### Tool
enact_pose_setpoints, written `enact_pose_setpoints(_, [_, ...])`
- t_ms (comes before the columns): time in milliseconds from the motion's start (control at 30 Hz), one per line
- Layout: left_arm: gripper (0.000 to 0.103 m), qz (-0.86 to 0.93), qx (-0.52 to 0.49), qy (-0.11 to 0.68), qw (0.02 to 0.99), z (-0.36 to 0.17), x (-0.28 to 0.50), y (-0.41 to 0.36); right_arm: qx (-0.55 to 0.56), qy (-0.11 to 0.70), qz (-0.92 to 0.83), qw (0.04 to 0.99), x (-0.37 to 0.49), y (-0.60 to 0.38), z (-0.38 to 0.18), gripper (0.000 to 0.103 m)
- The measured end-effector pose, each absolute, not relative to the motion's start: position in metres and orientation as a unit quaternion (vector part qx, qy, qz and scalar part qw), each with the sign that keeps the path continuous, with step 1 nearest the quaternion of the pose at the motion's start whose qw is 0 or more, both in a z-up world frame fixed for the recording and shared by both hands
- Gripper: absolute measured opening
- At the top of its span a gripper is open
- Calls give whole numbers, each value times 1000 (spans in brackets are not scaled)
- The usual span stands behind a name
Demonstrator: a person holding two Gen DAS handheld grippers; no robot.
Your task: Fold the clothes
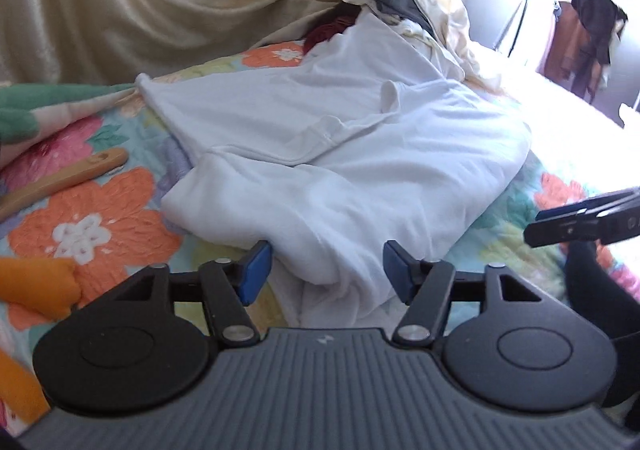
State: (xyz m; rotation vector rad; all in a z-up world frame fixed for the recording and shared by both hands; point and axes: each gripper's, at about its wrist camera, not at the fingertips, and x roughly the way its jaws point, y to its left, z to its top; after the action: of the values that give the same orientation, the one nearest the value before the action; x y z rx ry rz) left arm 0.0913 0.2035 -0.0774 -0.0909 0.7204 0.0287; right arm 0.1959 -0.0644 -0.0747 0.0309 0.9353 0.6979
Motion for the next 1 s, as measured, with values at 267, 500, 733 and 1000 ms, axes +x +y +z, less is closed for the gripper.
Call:
enact_pose_setpoints(267, [15, 52, -87, 372, 923, -73, 106, 199, 30, 451, 289, 844, 203, -87, -78, 63])
enact_pose_setpoints(500, [14, 54, -222, 402, 887, -49, 82, 236, 55, 450, 270, 849, 210, -105, -75, 64])
enact_pose_setpoints(733, [27, 90, -268, 459, 842, -86, 77, 250, 71, 459, 271, 843, 206, -106, -80, 63])
enact_pose_setpoints(1000, [35, 148, -192, 423, 873, -54, 52, 262, 89, 446, 278, 846, 216, -106, -68, 65])
